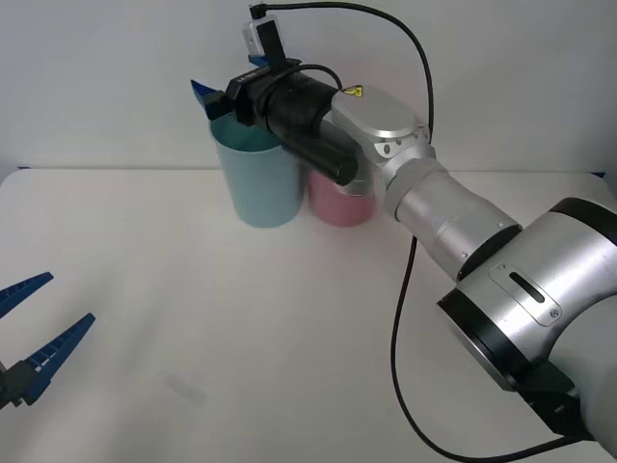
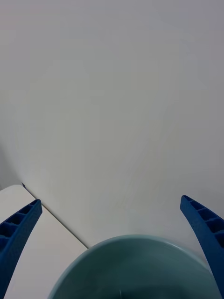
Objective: Grasp the object on the table and drop it into the matching bin: aluminum can to the light blue bin, PET bottle to the pink bin.
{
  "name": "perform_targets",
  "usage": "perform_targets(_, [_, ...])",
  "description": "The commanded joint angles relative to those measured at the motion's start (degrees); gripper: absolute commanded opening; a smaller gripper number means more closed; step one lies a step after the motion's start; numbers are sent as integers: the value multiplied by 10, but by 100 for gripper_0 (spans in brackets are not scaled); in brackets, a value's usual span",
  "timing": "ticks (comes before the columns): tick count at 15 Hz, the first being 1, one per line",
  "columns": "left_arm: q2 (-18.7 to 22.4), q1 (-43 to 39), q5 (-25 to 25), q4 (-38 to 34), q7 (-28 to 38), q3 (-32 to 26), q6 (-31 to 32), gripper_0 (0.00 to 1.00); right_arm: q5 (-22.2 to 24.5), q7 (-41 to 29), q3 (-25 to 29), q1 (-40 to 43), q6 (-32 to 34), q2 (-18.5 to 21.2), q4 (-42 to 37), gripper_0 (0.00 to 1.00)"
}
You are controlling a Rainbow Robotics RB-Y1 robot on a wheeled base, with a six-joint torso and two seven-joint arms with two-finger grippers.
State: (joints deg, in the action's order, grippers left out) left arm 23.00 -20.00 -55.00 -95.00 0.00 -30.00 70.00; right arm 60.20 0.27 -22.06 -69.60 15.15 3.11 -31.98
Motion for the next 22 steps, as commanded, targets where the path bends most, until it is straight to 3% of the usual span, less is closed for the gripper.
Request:
perform_targets(1, [0, 0, 0, 0, 0, 0, 0, 100, -5, 1, 0, 1, 28, 17, 0, 100])
perform_targets(5, [0, 0, 0, 0, 0, 0, 0, 100, -33, -1, 0, 25, 110, 71, -41, 100])
perform_targets(10, [0, 0, 0, 0, 0, 0, 0, 100, -33, -7, 0, 172, 126, 161, -261, 100])
perform_targets(15, [0, 0, 0, 0, 0, 0, 0, 100, -38, -4, 18, 306, 146, 242, -428, 100])
perform_targets(19, [0, 0, 0, 0, 0, 0, 0, 100, -38, 6, 85, 441, 220, 298, -530, 100])
perform_targets(22, [0, 0, 0, 0, 0, 0, 0, 100, -38, 24, 157, 541, 276, 313, -586, 100])
